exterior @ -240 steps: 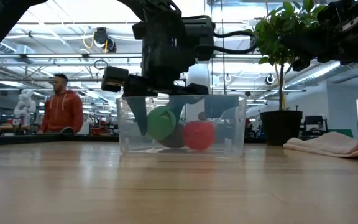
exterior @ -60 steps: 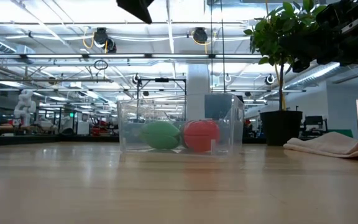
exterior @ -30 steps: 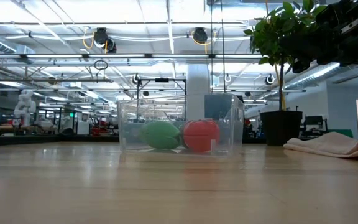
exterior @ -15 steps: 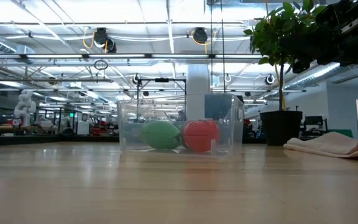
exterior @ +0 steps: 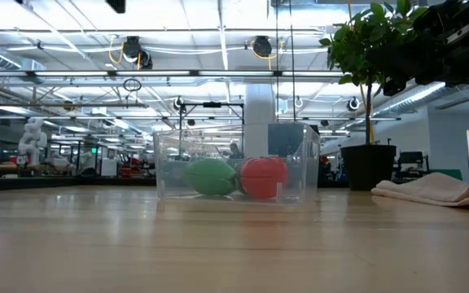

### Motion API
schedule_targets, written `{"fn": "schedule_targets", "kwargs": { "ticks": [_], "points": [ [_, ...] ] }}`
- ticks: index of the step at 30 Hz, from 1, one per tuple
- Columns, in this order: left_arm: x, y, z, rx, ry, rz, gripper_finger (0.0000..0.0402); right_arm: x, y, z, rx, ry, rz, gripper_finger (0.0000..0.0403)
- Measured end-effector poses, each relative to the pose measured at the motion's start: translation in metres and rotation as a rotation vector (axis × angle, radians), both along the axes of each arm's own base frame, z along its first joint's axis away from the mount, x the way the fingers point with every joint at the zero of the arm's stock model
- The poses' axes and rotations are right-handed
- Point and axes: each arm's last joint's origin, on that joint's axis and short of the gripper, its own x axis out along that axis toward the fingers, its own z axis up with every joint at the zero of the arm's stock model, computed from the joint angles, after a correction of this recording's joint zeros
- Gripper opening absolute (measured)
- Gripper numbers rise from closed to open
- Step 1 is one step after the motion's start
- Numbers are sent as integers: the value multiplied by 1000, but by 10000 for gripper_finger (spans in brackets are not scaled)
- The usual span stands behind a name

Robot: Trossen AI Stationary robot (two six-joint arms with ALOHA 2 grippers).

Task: Pick and placing Produce into tupperware
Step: Return to Home Position

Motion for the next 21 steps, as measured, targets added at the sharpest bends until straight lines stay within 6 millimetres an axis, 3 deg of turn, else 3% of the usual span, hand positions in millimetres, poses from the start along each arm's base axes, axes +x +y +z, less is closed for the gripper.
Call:
{"fn": "schedule_targets", "kwargs": {
  "ticks": [5,12,15,21],
  "points": [
    [-24,1,5,4,-11,42,0,0,0,0,-3,0,-1,0],
    [-37,-14,10,91,-78,-161,0,0,0,0,-6,0,-1,0],
    [-32,-22,-8,145,-81,-217,0,0,0,0,-6,0,-1,0],
    [-35,-24,-46,174,-86,-48,0,0,0,0,-3,1,-1,0]
  ]
}}
